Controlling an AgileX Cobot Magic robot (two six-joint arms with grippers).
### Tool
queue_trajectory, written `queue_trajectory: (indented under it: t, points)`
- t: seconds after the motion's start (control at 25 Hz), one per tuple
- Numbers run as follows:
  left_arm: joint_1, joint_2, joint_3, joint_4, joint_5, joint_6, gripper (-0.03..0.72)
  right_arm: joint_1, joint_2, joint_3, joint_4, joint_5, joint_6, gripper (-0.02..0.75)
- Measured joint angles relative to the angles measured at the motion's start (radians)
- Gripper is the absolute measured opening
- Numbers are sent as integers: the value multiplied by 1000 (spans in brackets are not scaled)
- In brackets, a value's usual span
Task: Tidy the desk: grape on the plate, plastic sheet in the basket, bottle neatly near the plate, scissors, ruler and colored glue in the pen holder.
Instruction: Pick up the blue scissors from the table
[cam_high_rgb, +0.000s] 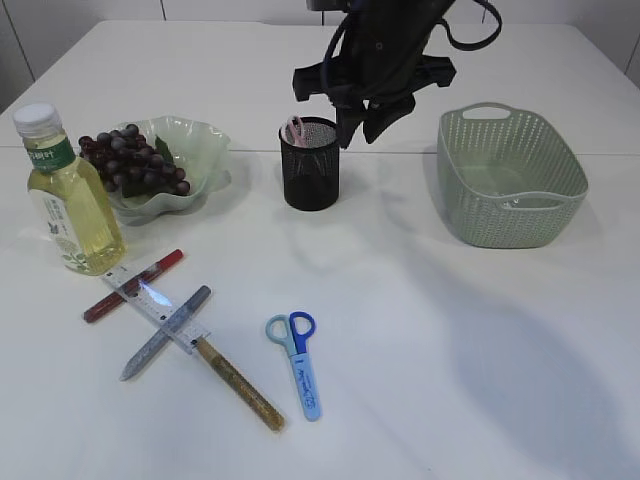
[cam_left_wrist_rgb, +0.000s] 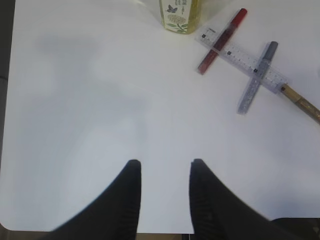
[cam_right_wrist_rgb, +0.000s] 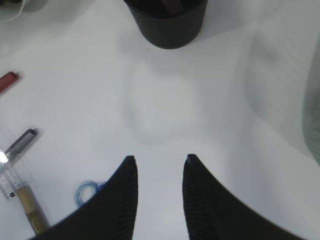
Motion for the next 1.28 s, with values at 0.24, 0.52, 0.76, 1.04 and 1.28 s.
queue_trajectory:
  t: [0.24, 0.52, 0.76, 1.04, 1.28]
  points:
    - [0, 0, 0, -2, 0, 0, 242, 14, 0, 0, 96, 3, 8, 277]
    - [0, 0, 0, -2, 0, -2, 242, 87, 0, 0, 121, 3, 14, 301]
    - [0, 0, 0, -4, 0, -2, 242, 106, -27, 53, 126, 3, 7, 302]
    - [0, 0, 0, -4, 0, -2, 242, 106, -187, 344, 129, 3, -10, 302]
    - [0, 0, 0, -4, 0, -2, 242, 106, -286, 546, 163, 3, -10, 302]
